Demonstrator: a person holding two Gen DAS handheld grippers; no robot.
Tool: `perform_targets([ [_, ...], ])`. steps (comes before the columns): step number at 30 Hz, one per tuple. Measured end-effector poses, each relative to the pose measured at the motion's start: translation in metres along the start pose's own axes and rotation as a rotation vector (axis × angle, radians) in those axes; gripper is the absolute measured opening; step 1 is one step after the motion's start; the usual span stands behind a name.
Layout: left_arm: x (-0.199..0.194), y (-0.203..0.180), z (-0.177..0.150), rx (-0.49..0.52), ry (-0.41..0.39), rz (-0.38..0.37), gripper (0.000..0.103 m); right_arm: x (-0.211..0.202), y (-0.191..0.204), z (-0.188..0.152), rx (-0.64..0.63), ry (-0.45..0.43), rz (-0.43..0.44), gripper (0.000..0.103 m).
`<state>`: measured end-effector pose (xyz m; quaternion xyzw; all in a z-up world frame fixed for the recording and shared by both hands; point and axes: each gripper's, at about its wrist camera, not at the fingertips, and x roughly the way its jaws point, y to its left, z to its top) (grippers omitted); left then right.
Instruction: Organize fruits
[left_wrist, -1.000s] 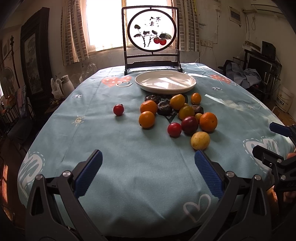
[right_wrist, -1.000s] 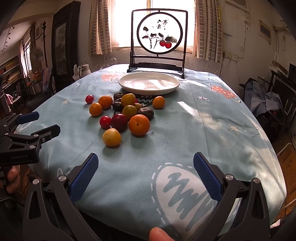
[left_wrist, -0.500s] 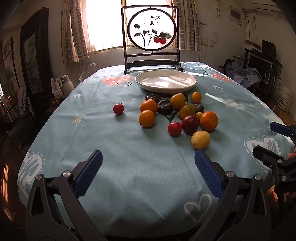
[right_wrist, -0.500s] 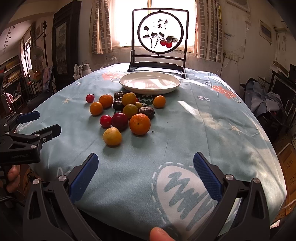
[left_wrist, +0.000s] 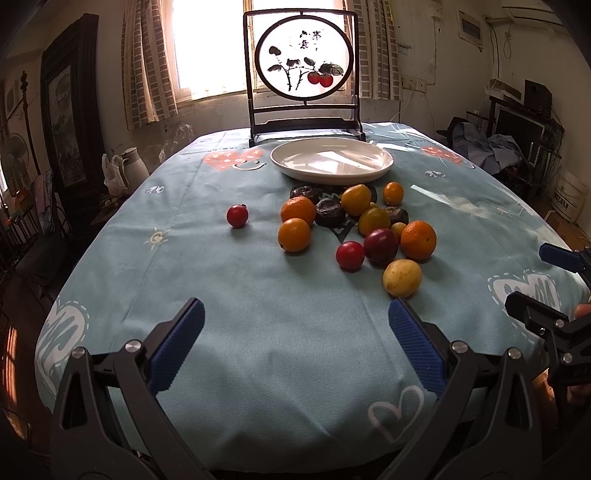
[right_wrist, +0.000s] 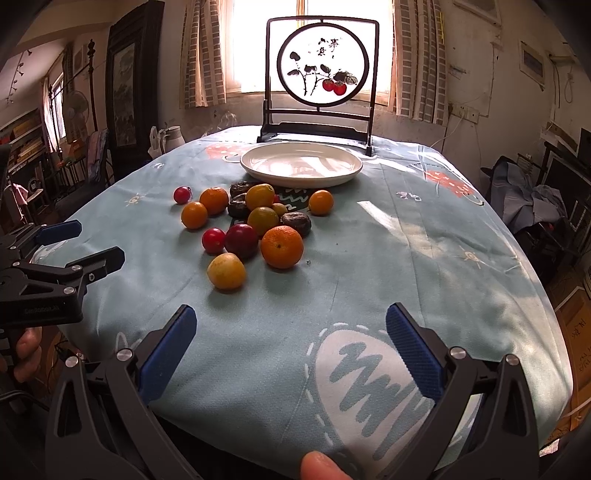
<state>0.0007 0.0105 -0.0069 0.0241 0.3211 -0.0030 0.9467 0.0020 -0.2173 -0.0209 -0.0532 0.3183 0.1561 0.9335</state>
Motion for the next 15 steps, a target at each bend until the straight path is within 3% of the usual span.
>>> perform_targets([
  [15, 0.012, 0.006, -0.01, 0.001, 0.025, 0.005, 0.101, 0.006, 0.01, 0.002, -0.03, -0.016, 0.061, 0.102],
])
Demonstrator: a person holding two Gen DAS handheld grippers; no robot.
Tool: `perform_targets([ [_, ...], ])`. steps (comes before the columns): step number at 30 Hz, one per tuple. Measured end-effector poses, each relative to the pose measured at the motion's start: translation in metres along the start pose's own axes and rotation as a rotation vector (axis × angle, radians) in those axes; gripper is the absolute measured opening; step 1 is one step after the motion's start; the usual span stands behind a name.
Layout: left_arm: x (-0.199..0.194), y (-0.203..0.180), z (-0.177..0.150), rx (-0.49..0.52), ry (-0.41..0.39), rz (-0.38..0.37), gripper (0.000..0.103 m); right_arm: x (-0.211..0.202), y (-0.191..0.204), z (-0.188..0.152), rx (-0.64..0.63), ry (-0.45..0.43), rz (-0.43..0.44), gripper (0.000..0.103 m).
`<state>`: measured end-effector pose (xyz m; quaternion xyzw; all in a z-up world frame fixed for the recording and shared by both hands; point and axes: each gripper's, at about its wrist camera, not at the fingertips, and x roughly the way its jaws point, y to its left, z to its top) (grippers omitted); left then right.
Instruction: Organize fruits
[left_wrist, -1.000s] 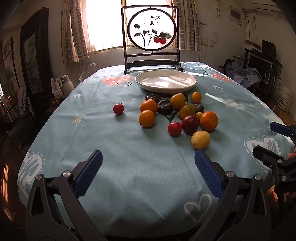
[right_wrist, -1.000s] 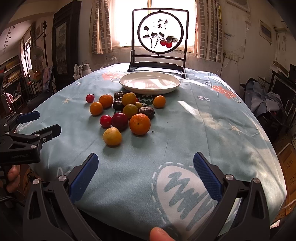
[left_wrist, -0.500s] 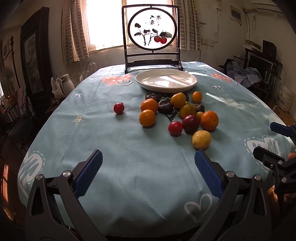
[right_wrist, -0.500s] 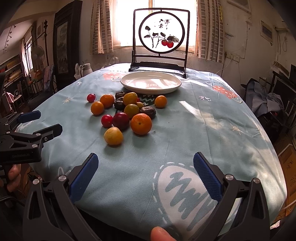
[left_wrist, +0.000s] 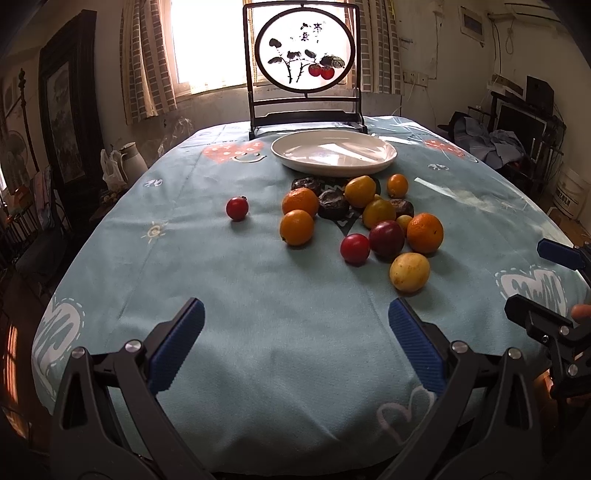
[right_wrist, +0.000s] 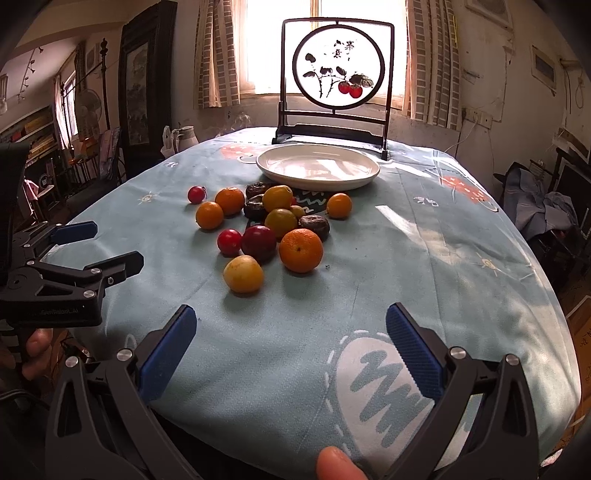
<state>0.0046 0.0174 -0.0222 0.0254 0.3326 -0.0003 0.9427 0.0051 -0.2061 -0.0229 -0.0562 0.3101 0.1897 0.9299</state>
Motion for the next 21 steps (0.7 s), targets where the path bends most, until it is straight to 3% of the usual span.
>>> perform_targets([
  [4, 0.009, 0.011, 0.003, -0.025, 0.023, 0.016, 0.101, 0.016, 0.008, 0.004, -0.006, -0.005, 0.049, 0.1],
  [8, 0.019, 0.025, 0.002, -0.054, 0.05, 0.027, 0.101, 0.047, 0.013, 0.009, -0.009, 0.05, 0.09, 0.073],
  [12, 0.024, 0.032, 0.002, -0.059, 0.054, 0.011, 0.101, 0.07, 0.016, 0.012, 0.04, 0.094, 0.163, 0.066],
  [17, 0.03, 0.037, 0.008, -0.042, 0.046, -0.011, 0.101, 0.086, 0.021, 0.02, 0.042, 0.115, 0.174, 0.064],
  [21, 0.036, 0.041, 0.017, -0.013, 0.037, -0.04, 0.101, 0.102, 0.021, 0.022, 0.047, 0.162, 0.19, 0.047],
])
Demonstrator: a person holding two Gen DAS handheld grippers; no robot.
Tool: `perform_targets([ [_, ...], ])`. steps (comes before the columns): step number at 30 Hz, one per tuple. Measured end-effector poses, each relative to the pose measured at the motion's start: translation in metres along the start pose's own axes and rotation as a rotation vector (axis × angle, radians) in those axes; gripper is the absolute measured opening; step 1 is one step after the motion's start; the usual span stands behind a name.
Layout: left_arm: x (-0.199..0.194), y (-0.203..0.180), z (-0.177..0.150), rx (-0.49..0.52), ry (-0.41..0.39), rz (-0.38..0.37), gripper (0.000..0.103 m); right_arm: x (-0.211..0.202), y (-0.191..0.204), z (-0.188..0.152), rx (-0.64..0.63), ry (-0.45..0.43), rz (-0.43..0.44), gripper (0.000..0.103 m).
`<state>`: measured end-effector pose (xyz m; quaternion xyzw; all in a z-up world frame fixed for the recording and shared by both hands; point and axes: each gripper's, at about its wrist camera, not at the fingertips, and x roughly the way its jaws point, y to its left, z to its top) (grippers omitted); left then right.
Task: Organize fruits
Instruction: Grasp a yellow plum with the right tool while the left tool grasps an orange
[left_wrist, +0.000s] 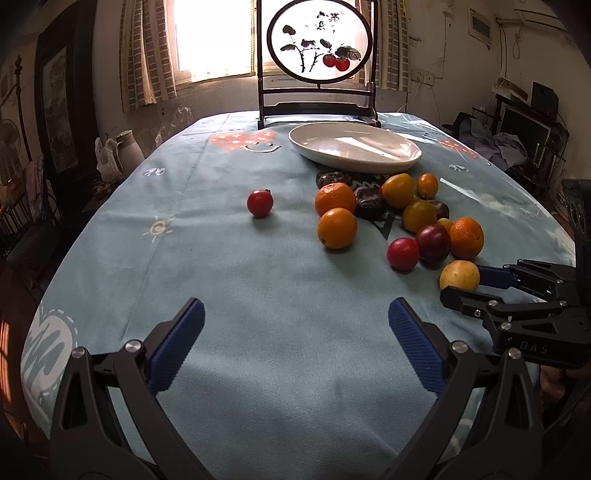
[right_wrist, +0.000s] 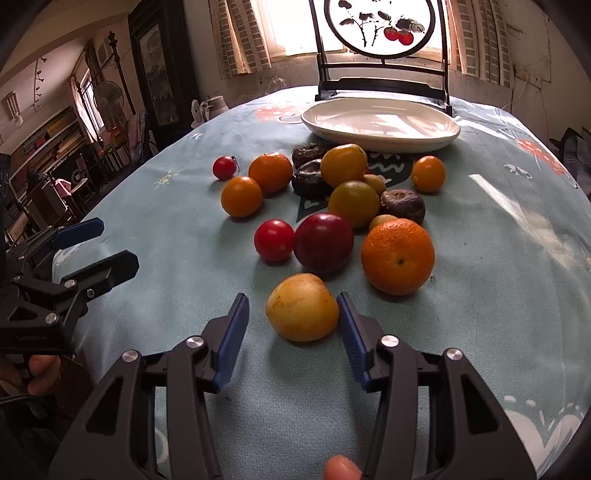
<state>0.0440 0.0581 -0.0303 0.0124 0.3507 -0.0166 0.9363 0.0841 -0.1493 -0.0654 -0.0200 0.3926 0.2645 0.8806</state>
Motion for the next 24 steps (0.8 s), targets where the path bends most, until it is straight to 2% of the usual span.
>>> perform_targets([
  [1, 0.003, 0.001, 0.004, 0.009, 0.003, -0.015, 0.101, -0.001, -0.002, 0.0, 0.004, -0.004, -0.006, 0.04],
  [6, 0.024, -0.001, 0.029, 0.078, 0.012, -0.135, 0.097, -0.01, -0.015, -0.006, 0.02, -0.03, 0.046, 0.038],
  [10, 0.048, -0.014, 0.049, 0.146, 0.037, -0.21, 0.079, -0.016, -0.025, -0.008, 0.056, -0.048, 0.082, 0.038],
  [11, 0.054, -0.017, 0.053, 0.157, 0.05, -0.217, 0.071, -0.016, -0.027, -0.009, 0.062, -0.046, 0.09, 0.038],
  [14, 0.071, -0.023, 0.059, 0.175, 0.09, -0.228, 0.061, -0.017, -0.032, -0.009, 0.078, -0.043, 0.12, 0.038],
  [24, 0.1, -0.023, 0.064, 0.167, 0.161, -0.234, 0.058, -0.016, -0.036, -0.003, 0.075, -0.029, 0.178, 0.038],
])
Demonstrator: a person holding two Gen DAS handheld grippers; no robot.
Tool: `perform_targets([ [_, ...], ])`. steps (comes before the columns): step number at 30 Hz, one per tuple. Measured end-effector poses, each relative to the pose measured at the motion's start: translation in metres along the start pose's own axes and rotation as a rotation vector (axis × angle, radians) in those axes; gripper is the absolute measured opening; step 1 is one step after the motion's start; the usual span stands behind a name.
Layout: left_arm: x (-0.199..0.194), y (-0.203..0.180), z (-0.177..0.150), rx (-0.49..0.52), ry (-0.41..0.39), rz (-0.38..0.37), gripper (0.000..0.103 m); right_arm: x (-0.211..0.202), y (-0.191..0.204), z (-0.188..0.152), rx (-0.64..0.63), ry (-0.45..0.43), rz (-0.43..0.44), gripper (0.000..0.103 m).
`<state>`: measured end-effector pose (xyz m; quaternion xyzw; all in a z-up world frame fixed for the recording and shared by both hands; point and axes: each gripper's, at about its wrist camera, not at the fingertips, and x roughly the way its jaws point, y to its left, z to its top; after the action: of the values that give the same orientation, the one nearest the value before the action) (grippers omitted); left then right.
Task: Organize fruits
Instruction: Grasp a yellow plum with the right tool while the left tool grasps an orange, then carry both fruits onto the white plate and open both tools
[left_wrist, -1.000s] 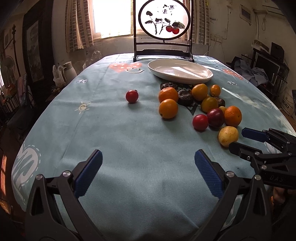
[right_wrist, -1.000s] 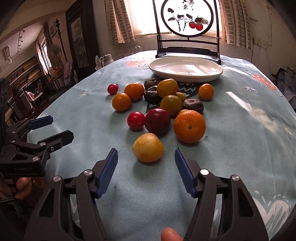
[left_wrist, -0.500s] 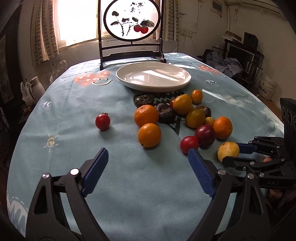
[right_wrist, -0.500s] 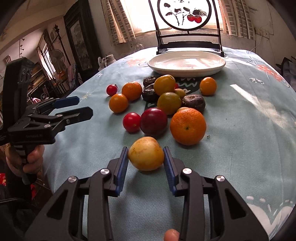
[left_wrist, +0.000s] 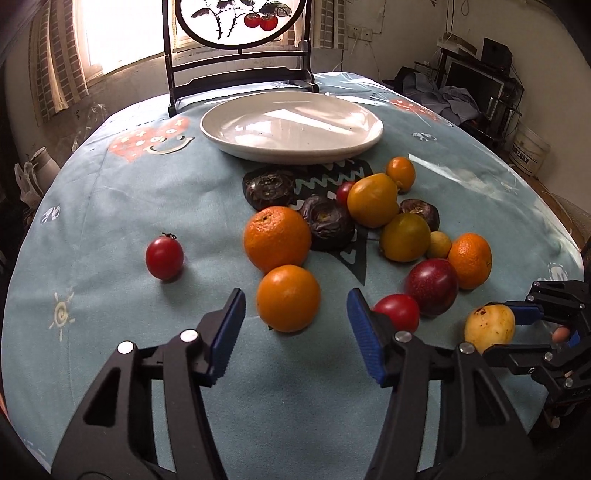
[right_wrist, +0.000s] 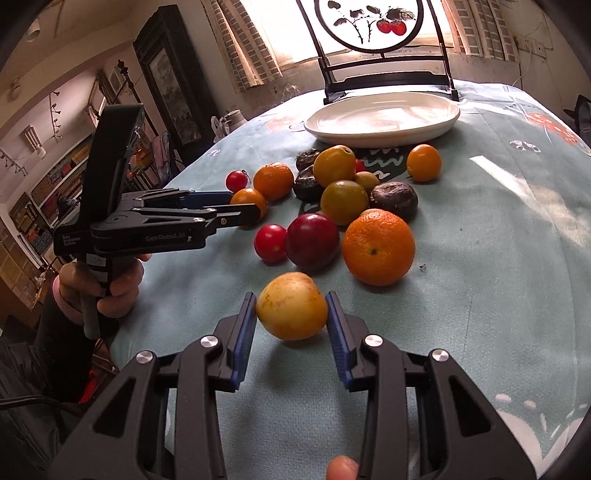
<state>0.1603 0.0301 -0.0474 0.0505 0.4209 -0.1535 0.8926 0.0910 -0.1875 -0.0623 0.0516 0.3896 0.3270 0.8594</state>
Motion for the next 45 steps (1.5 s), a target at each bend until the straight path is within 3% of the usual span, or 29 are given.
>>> perform_targets([
  [7, 0.01, 0.009, 0.003, -0.031, 0.039, -0.017, 0.04, -0.004, -0.007, 0.018, -0.019, -0.019, -0.013, 0.038],
  [14, 0.002, 0.016, 0.008, -0.045, 0.024, -0.06, 0.038, -0.007, -0.021, 0.059, -0.025, -0.061, -0.022, 0.038],
  [18, -0.013, 0.022, 0.039, -0.063, -0.044, -0.108, 0.038, -0.002, -0.04, 0.102, -0.024, -0.138, -0.084, 0.038],
  [21, -0.008, 0.02, 0.078, -0.049, -0.094, -0.091, 0.038, 0.021, -0.06, 0.138, 0.002, -0.153, -0.137, 0.038],
  [24, 0.016, 0.018, 0.118, -0.04, -0.091, -0.085, 0.038, 0.054, -0.081, 0.167, 0.028, -0.12, -0.162, 0.038],
  [29, 0.074, 0.022, 0.157, -0.045, -0.004, -0.03, 0.038, 0.098, -0.098, 0.191, 0.004, -0.042, -0.218, 0.038],
  [35, 0.114, 0.036, 0.166, -0.07, 0.083, -0.006, 0.038, 0.122, -0.106, 0.194, -0.018, 0.028, -0.234, 0.038],
  [42, 0.126, 0.035, 0.164, -0.059, 0.107, 0.005, 0.039, 0.132, -0.106, 0.194, -0.032, 0.062, -0.237, 0.04],
  [43, 0.124, 0.035, 0.164, -0.058, 0.103, 0.006, 0.045, 0.13, -0.106, 0.194, -0.03, 0.063, -0.238, 0.041],
  [44, 0.119, 0.036, 0.165, -0.061, 0.086, 0.012, 0.062, 0.127, -0.105, 0.195, -0.03, 0.058, -0.237, 0.05],
  [45, 0.111, 0.036, 0.165, -0.067, 0.06, 0.03, 0.07, 0.122, -0.104, 0.196, -0.03, 0.041, -0.235, 0.054],
])
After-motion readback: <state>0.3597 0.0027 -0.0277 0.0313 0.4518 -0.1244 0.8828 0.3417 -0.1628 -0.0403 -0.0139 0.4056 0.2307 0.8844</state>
